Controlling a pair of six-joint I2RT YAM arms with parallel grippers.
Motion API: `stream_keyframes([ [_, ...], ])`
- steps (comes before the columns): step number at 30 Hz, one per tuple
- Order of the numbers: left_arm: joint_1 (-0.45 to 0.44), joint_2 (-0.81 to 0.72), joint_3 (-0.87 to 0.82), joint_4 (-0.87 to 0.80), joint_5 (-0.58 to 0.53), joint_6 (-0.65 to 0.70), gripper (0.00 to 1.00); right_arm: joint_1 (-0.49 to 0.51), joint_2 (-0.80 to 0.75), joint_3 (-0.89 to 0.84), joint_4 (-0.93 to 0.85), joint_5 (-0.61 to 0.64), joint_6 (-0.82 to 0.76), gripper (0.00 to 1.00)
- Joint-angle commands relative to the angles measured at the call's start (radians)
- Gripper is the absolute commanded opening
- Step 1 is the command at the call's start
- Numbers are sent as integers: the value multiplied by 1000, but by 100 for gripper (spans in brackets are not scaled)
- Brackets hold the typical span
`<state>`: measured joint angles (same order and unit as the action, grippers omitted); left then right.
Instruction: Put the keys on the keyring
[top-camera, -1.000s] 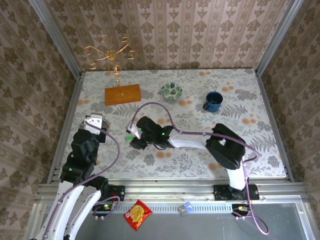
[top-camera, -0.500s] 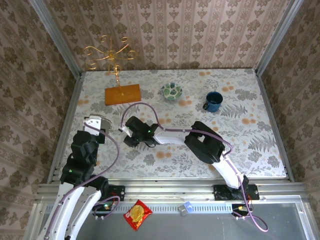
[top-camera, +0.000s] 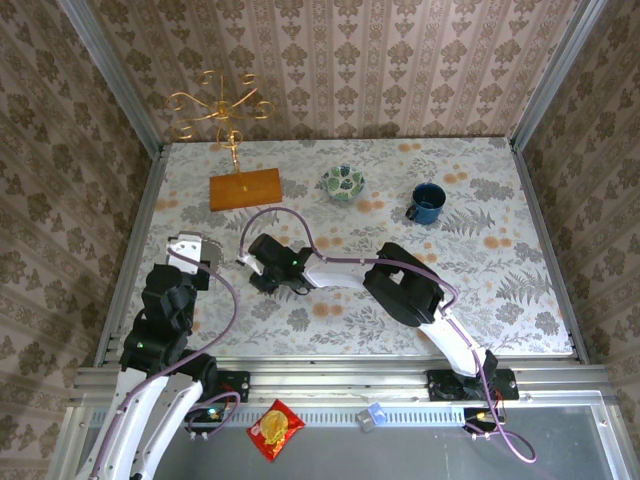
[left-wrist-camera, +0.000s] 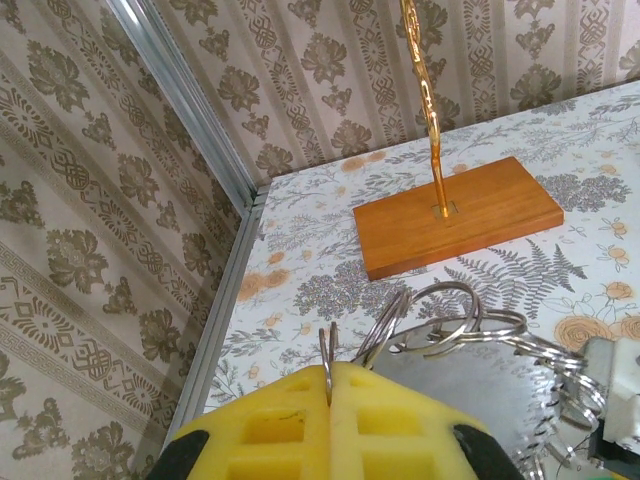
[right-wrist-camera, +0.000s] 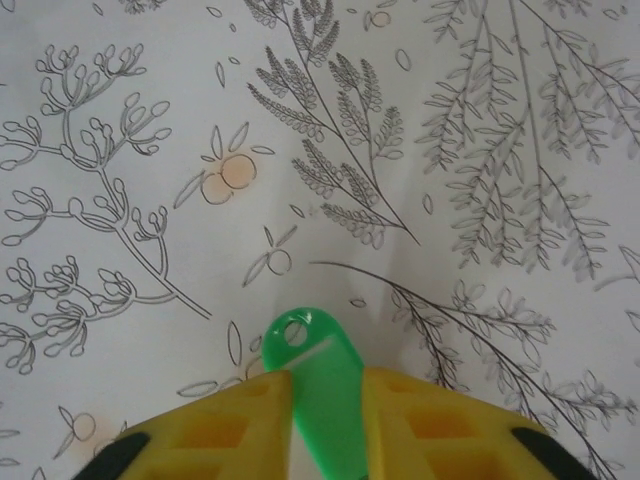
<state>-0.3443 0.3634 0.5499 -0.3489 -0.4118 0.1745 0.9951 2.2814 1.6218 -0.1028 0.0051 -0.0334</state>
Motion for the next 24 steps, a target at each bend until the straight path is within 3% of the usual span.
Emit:
stream_keyframes([
  [1,10,-8,-4,33,8,-10,0,-11,-58,-73,-50,44,-29,21],
  [10,10,23,2,43,101,2,0,-31,-237,-318,-81,58,-58,15],
  [24,10,155,8,117,473,23,0,-67,-585,-692,-205,145,75,16],
])
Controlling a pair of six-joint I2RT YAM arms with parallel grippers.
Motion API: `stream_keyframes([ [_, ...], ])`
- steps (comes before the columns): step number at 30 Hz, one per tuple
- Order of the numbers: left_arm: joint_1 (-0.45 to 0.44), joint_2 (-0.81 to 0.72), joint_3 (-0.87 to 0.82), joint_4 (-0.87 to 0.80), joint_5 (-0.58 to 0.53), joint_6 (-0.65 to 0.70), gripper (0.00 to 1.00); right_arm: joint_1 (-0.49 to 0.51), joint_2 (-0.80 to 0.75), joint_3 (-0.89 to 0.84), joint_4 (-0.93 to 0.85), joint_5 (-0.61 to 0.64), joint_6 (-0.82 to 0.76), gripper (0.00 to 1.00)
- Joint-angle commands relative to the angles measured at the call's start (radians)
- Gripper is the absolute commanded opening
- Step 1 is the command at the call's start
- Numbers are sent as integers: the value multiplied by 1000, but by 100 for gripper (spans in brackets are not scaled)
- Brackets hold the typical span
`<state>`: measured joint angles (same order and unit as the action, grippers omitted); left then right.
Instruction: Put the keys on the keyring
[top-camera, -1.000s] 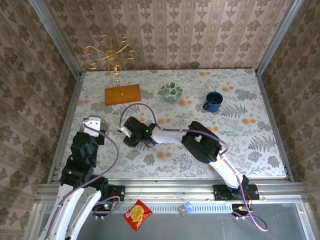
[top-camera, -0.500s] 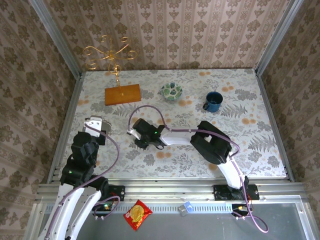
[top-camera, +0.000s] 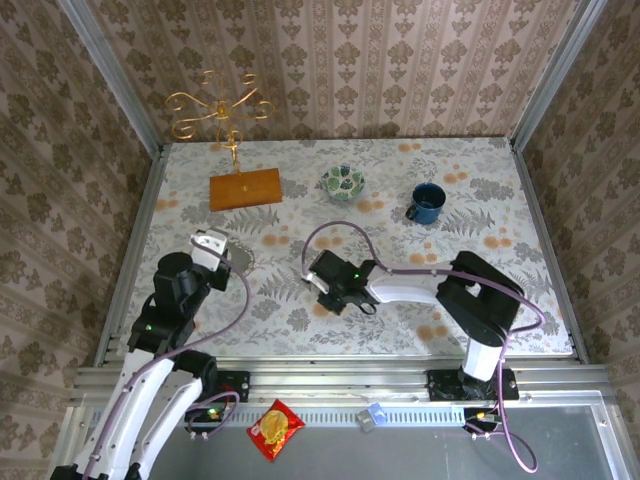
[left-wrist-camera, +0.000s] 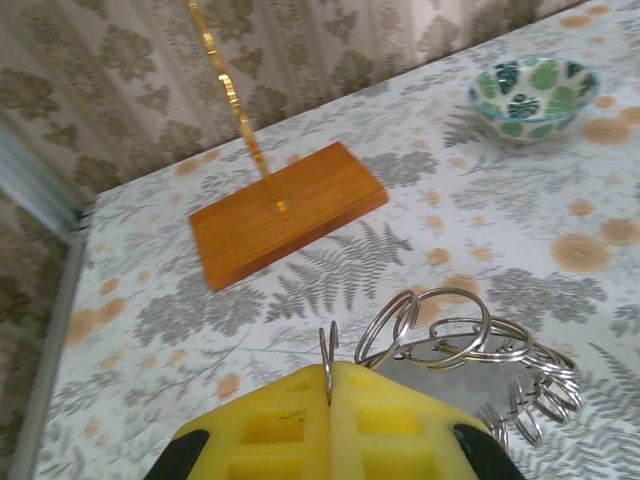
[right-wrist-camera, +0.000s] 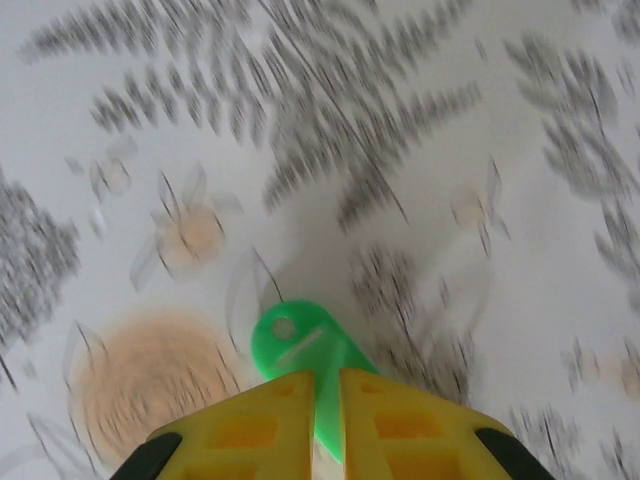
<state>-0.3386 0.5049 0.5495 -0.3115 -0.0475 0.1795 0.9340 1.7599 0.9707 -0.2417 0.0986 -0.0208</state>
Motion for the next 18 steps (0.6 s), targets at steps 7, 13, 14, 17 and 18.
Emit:
stream_keyframes([
  [7,0,65,14,128,216,23,0,-21,-227,-82,-140,111,267,23],
  [13,-9,89,19,157,290,17,0,-116,-269,-1,-346,48,781,28],
  [14,-14,92,20,157,294,16,0,-130,-271,-4,-341,-8,850,29],
  [17,-28,97,20,164,302,15,0,-162,-290,-49,-250,-110,1015,30],
  [18,-33,99,20,166,304,14,0,-163,-297,-62,-218,-118,1049,30],
])
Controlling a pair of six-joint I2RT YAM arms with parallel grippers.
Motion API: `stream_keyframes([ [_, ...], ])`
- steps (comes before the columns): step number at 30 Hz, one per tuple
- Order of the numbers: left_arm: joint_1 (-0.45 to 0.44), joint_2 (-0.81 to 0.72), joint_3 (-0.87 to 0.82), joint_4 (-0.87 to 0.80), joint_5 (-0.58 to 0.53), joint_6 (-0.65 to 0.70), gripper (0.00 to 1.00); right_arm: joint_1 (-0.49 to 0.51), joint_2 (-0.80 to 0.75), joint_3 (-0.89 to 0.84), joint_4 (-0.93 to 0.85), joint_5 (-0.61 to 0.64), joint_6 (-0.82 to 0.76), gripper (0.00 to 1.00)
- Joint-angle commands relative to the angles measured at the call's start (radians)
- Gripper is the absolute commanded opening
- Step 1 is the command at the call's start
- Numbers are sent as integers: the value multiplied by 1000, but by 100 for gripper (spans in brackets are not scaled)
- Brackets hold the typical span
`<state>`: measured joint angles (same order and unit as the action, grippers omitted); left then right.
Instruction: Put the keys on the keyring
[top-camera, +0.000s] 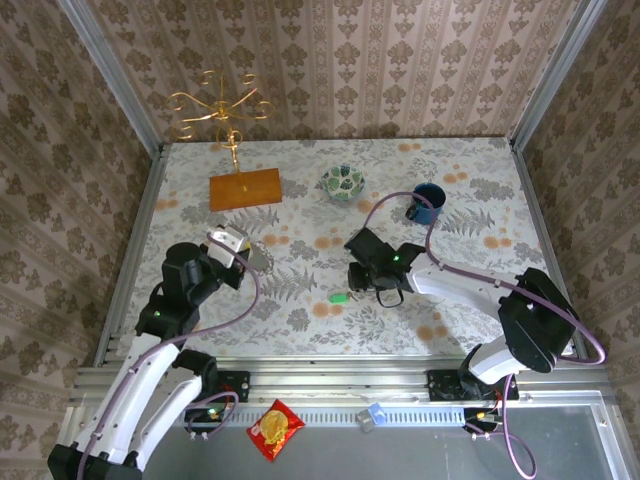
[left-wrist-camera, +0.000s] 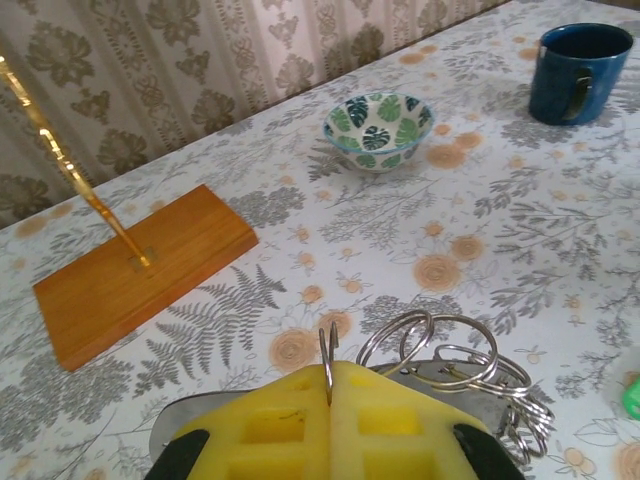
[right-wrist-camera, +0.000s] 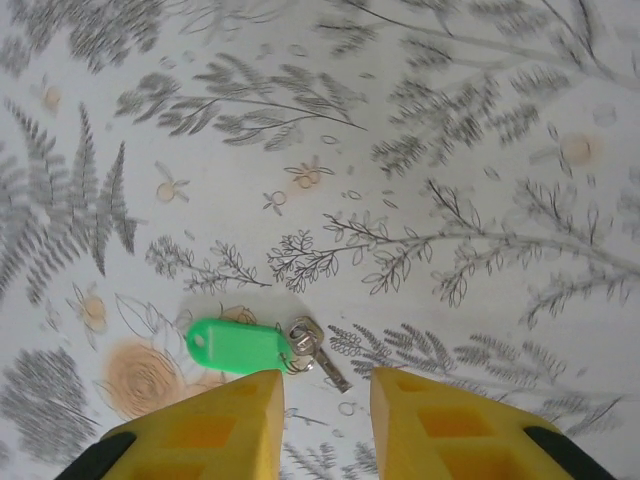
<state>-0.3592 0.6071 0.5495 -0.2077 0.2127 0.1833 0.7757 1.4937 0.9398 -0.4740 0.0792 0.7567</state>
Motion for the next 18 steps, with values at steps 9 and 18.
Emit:
stream_keyframes([
  [9,-46,14,21,67,45,25,0,-34,11,-101,135,-198,448,32],
  [18,-80,34,34,59,45,46,0,-47,93,-93,163,-264,458,29],
])
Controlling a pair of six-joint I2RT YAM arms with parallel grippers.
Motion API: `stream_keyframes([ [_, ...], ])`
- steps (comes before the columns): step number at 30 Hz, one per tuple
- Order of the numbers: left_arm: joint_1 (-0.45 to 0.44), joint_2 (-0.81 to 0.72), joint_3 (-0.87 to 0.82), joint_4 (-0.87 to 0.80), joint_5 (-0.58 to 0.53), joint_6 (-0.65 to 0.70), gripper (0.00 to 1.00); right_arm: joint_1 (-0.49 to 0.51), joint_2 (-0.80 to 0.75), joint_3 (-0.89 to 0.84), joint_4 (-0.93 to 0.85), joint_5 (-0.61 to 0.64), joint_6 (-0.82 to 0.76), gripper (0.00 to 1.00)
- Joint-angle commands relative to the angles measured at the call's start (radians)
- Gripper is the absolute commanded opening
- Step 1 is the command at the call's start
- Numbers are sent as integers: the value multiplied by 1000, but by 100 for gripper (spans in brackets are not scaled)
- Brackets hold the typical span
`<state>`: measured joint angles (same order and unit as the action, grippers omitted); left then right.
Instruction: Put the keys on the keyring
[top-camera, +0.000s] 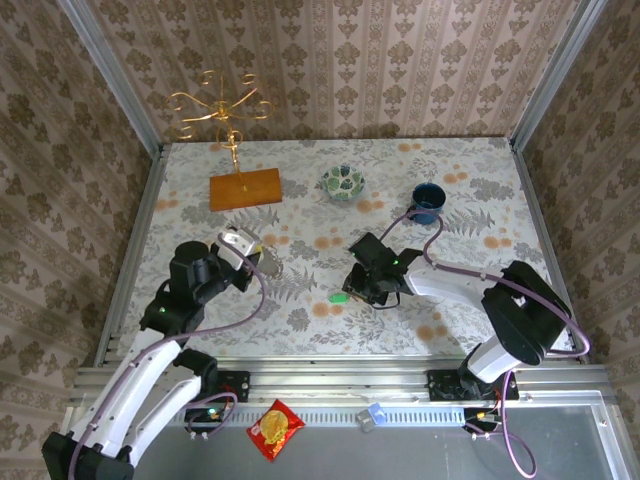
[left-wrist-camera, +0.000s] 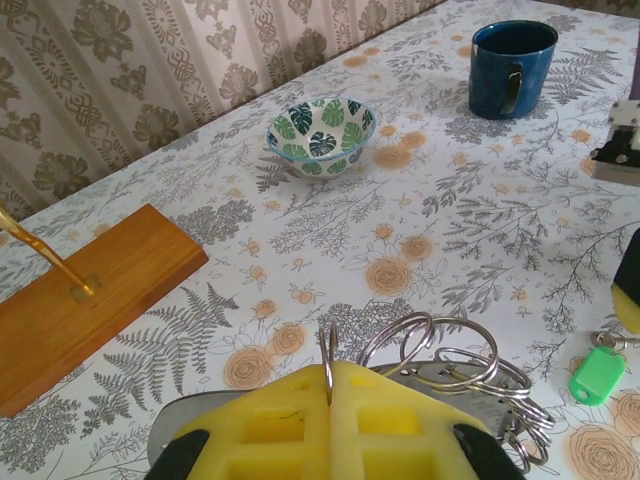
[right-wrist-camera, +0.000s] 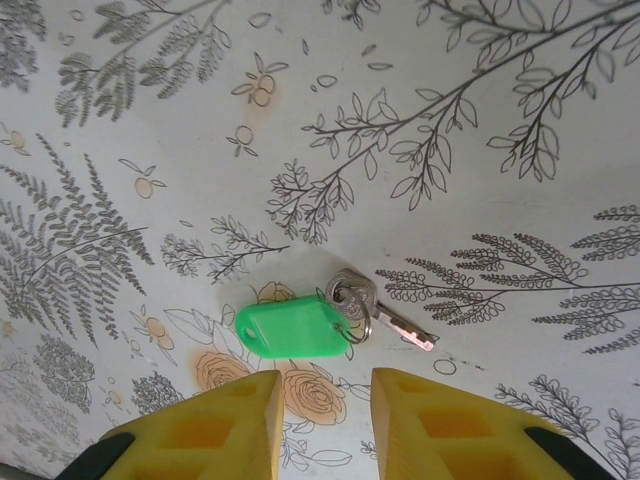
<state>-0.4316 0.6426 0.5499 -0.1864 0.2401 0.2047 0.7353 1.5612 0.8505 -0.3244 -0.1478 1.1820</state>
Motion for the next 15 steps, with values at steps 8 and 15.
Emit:
stream_keyframes([
  [8,-18,14,41,39,6,24,0,-15,71,32,-29,-37,18,29],
  [15,-18,18,41,39,-5,24,0,-19,84,32,-8,-52,14,25],
])
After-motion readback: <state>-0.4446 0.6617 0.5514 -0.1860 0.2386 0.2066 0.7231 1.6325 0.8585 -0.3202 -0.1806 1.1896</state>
